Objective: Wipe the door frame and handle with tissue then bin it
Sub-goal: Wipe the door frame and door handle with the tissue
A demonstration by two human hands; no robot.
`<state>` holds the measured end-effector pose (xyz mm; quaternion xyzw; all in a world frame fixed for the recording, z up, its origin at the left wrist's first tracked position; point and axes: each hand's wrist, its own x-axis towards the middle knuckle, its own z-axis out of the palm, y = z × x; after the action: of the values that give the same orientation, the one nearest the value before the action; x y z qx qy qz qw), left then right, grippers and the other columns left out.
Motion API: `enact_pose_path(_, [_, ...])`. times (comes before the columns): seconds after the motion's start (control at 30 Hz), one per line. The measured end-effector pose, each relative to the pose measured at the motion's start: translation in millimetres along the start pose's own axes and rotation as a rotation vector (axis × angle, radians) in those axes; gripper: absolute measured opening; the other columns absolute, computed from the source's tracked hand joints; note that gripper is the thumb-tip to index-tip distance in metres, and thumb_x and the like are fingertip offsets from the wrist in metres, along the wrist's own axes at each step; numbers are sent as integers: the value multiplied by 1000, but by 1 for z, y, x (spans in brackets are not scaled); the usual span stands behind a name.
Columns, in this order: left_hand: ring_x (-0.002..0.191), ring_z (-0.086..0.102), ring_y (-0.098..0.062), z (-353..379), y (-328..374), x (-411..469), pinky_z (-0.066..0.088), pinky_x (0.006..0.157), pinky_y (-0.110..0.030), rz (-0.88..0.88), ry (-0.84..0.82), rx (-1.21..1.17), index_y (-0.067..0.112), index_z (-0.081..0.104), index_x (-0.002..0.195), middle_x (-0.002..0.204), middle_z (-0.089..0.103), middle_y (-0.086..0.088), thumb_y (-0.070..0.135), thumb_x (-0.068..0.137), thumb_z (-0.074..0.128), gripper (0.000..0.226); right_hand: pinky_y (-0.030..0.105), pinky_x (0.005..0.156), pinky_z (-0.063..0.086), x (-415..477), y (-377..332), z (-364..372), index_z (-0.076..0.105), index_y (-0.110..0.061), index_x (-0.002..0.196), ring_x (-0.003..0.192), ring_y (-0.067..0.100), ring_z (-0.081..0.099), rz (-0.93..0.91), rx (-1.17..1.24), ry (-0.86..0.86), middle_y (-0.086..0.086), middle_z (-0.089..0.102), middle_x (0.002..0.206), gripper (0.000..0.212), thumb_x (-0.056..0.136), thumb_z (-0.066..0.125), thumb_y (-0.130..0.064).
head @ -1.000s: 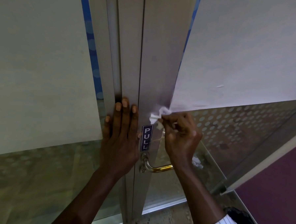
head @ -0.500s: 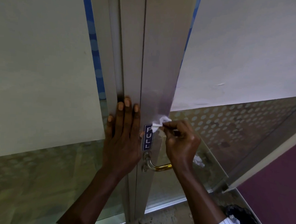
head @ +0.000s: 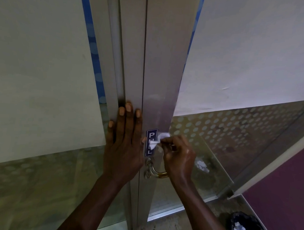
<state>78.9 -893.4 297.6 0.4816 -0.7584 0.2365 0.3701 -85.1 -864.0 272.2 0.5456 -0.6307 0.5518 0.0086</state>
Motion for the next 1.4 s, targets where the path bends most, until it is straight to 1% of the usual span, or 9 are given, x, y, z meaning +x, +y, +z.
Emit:
enact_pose_path(0.17, [166, -25, -27, 0, 0, 0, -19, 135, -45, -9, -12, -10, 10, -11, 170, 176, -30, -11, 38, 111, 38, 81, 21, 66, 55, 21, -19, -5, 81, -11, 92, 77, 12, 67, -96, 87, 92, 0, 70, 89, 11, 85, 87, -7])
enact_pose_path(0.27, [166, -25, -27, 1, 0, -1, -19, 135, -44, -14, -6, -10, 10, -10, 170, 176, -30, -12, 37, 109, 43, 85, 28, 65, 60, -3, -3, 9, 79, -19, 91, 78, 7, 66, -77, 15, 12, -8, 70, 93, 21, 80, 87, -3])
enact_pose_path(0.4, [167, -23, -28, 2, -1, -1, -18, 136, -45, -9, 0, 20, 8, -9, 170, 177, -28, -13, 39, 109, 44, 86, 23, 65, 60, -26, 14, 20, 80, -25, 84, 74, 4, 69, 62, -54, -124, -11, 72, 91, 34, 68, 91, 3])
enact_pose_path(0.53, [167, -23, -28, 1, -1, -1, -17, 136, -45, 6, 5, -4, 8, -7, 170, 177, -28, -13, 41, 113, 29, 75, 15, 66, 58, -3, -5, 4, 81, -21, 90, 74, 3, 67, 12, -10, -14, -11, 74, 91, 24, 77, 90, -3])
enact_pose_path(0.63, [166, -24, -27, 0, 0, 1, -19, 135, -44, -8, 1, -5, 7, -5, 170, 177, -29, -11, 38, 112, 34, 76, 17, 66, 57, 34, -31, -14, 81, -13, 93, 76, 8, 68, -83, 59, 100, -1, 74, 92, 16, 81, 89, -7])
enact_pose_path(0.73, [166, -26, -27, -1, 0, 1, -20, 135, -43, -1, -2, -12, 10, -9, 170, 176, -30, -11, 42, 114, 23, 72, 22, 68, 58, 55, -45, -21, 81, -9, 93, 82, 12, 70, -145, 136, 164, 2, 73, 94, 14, 82, 89, -3])
enact_pose_path(0.9, [166, -25, -27, 0, 1, 0, -20, 135, -44, -22, -2, -10, 10, -9, 170, 177, -29, -11, 37, 110, 38, 81, 32, 66, 59, 19, -19, -1, 79, -9, 89, 79, 13, 68, -123, 89, 87, 1, 71, 91, 11, 83, 88, -6])
enact_pose_path(1.07, [166, -25, -27, -1, 1, 1, -19, 135, -44, -8, -6, -10, 10, -10, 170, 177, -29, -11, 39, 111, 33, 78, 42, 63, 60, 7, -9, 3, 80, -14, 89, 75, 13, 69, -29, 75, 40, -2, 72, 88, 14, 81, 89, -6])
enact_pose_path(1.4, [166, -27, -27, -1, -1, 1, -21, 134, -44, -9, -25, -29, 11, -12, 169, 176, -31, -11, 39, 111, 36, 80, 33, 67, 61, 52, -46, -14, 80, -5, 92, 86, 16, 70, -171, 182, 201, 5, 71, 95, 10, 85, 87, -4])
